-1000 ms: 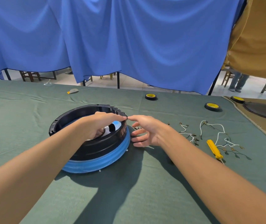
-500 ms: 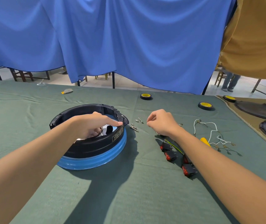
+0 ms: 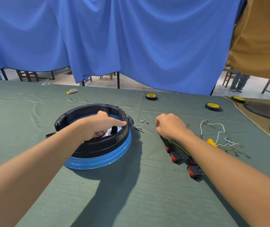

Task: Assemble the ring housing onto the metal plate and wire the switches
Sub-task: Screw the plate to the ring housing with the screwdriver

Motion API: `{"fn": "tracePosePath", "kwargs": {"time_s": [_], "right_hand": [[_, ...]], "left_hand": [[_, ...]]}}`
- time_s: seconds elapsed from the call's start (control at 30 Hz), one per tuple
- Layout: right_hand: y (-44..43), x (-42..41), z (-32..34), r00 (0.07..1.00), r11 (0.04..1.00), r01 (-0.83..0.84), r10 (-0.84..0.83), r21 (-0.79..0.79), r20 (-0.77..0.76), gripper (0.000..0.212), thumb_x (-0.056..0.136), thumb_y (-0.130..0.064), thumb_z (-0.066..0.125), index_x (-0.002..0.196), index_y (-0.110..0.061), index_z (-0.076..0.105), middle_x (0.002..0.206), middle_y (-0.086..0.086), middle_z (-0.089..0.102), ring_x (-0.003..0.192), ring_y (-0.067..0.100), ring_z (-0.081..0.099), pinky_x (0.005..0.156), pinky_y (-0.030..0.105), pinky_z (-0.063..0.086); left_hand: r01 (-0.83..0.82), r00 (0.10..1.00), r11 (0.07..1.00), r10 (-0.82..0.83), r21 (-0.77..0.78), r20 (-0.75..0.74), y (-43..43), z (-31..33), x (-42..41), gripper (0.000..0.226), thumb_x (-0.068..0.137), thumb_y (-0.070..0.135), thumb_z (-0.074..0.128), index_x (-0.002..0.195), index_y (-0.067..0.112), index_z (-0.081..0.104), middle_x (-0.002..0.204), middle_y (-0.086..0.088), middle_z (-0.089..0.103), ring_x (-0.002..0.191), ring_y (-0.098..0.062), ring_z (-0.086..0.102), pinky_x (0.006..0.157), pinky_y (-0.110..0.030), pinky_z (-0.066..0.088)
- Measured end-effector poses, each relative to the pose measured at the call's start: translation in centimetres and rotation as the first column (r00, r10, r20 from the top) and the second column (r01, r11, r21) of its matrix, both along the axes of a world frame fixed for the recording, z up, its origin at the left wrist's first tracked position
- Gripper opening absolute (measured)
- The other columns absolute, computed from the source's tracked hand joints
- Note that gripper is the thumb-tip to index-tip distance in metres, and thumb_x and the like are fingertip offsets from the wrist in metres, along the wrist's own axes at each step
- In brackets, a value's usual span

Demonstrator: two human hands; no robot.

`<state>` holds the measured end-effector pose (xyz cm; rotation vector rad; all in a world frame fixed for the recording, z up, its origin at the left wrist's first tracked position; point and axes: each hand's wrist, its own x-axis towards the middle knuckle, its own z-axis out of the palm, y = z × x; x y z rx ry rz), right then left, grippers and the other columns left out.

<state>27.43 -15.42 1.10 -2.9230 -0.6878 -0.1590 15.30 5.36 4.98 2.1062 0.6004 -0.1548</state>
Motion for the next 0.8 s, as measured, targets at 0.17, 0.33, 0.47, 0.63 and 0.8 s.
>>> {"fn": "tracePosePath", "kwargs": {"time_s": [0.17, 0.33, 0.47, 0.63, 0.8], "right_hand": [[1.0, -0.1, -1.1, 0.991, 0.994, 0.004, 0.011, -0.107, 0.133, 0.022, 0.089, -0.013, 0.051, 0.109, -0.017, 0.061, 0.11, 0.008, 0.066, 0.109, 0.03, 0.055, 0.09, 0.038, 0.038], [1.2, -0.2, -1.3, 0.984, 0.992, 0.001, 0.022, -0.129, 0.175, 0.025, 0.09, -0.012, 0.052, 0.114, -0.019, 0.058, 0.111, 0.008, 0.066, 0.11, 0.03, 0.055, 0.091, 0.039, 0.036], [1.3, -0.4, -1.2, 0.99, 0.996, -0.021, 0.033, -0.088, 0.138, 0.026, 0.092, -0.011, 0.053, 0.117, -0.018, 0.056, 0.113, 0.008, 0.065, 0.109, 0.03, 0.057, 0.09, 0.039, 0.039], [1.2, -1.1, -1.0, 0.992, 0.999, -0.046, 0.045, 0.005, 0.117, 0.03, 0.091, -0.003, 0.051, 0.118, -0.015, 0.058, 0.115, 0.013, 0.062, 0.106, 0.036, 0.058, 0.084, 0.039, 0.045], [1.5, -1.4, -0.9, 0.997, 0.996, -0.064, 0.061, 0.068, 0.045, 0.023, 0.091, -0.002, 0.053, 0.108, -0.012, 0.063, 0.112, 0.013, 0.061, 0.101, 0.034, 0.059, 0.082, 0.042, 0.053]], "left_hand": [[0.071, 0.997, 0.969, -0.067, 0.237, -0.023, -1.1, -0.2, -0.3, 0.071, 0.093, 0.06, 0.052, 0.141, 0.013, 0.029, 0.095, -0.004, 0.048, 0.08, -0.018, 0.047, 0.07, -0.032, 0.034], [0.236, 0.972, 0.82, -0.206, 0.522, -0.116, -1.7, -1.3, -1.5, 0.115, 0.071, 0.083, 0.055, 0.147, 0.01, 0.008, 0.138, -0.016, 0.051, 0.123, -0.034, 0.051, 0.104, -0.045, 0.04], [0.291, 0.953, 0.737, -0.28, 0.611, -0.117, -2.0, -1.1, -1.8, 0.091, 0.069, 0.069, 0.073, 0.123, 0.022, 0.017, 0.083, -0.008, 0.06, 0.081, -0.029, 0.061, 0.083, -0.046, 0.051], [0.296, 0.937, 0.607, -0.336, 0.737, -0.1, -2.4, -1.8, -2.7, 0.078, 0.075, 0.053, 0.077, 0.115, 0.031, 0.014, 0.07, -0.002, 0.05, 0.06, -0.019, 0.047, 0.055, -0.035, 0.035], [0.313, 0.917, 0.548, -0.386, 0.776, -0.098, -2.2, -1.8, -3.2, 0.081, 0.075, 0.055, 0.076, 0.122, 0.035, 0.014, 0.071, -0.003, 0.05, 0.06, -0.019, 0.046, 0.057, -0.036, 0.037]]}}
